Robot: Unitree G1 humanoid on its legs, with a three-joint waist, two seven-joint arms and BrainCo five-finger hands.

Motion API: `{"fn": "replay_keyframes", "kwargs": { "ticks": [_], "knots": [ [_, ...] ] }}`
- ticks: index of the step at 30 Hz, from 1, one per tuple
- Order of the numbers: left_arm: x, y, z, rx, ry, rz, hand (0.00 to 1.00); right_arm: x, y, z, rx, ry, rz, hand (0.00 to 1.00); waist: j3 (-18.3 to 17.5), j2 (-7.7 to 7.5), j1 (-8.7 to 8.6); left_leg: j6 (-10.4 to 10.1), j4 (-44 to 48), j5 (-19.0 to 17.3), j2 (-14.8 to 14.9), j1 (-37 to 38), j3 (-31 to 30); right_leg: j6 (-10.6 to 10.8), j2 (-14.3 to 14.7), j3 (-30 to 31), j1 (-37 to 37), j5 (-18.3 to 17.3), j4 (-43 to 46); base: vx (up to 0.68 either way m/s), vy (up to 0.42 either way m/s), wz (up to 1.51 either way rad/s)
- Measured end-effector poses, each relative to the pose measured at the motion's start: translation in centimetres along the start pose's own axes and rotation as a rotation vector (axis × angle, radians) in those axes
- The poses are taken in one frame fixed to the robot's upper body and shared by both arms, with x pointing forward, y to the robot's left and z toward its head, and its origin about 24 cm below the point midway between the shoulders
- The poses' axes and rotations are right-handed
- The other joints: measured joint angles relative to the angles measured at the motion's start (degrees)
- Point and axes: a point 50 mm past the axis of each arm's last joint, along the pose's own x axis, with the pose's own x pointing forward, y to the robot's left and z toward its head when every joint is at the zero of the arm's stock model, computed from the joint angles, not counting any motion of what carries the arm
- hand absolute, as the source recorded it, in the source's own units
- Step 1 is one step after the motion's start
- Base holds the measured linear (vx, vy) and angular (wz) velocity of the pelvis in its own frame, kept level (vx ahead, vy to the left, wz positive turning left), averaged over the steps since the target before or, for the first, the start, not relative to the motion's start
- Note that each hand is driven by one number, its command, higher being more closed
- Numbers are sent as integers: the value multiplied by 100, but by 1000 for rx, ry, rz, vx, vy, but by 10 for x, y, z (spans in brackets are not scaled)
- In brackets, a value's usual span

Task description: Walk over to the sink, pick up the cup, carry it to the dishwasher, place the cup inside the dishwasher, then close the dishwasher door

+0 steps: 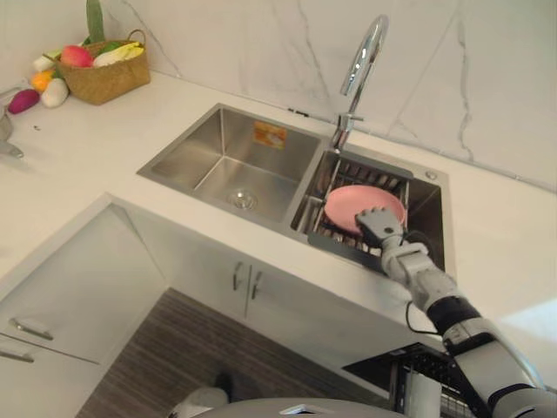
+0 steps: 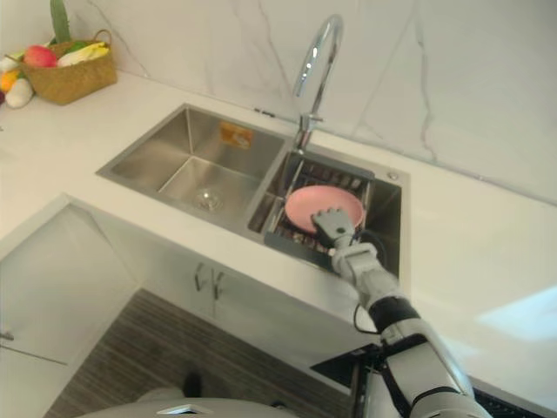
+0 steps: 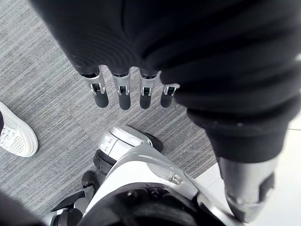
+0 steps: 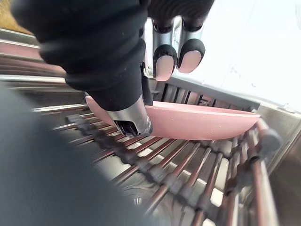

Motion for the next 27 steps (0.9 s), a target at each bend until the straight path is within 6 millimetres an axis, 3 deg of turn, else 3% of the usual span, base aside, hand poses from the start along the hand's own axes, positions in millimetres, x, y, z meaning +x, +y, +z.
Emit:
{"fn": "replay_keyframes", "kwargs": {
  "ticks": [3,8,17,27],
  "knots": [
    [1,-3,-3,-3,8,-8,0,3,-14,-18,-55,21,-37,100,66,131,-9,-27,1,18,5,-17,18,32,0,16,-24,16,-1,56,3,-1],
    [0,-2,-5,1,9,-7,0,1,-17,-26,-73,12,-38,100,47,106,-5,-4,39,30,66,30,156,44,52,147,-98,55,-1,133,-25,-11],
    [-1,1,-4,30,9,7,0,0,-22,-29,-103,-3,-83,100,47,56,-158,-11,38,23,6,100,295,67,-4,340,-146,110,-1,29,3,-12],
    [-1,1,-8,51,32,7,0,2,-33,-20,-101,-51,-136,100,29,39,-166,15,1,-18,12,44,394,29,-8,469,-213,140,-5,-80,20,-5]
  ]
}}
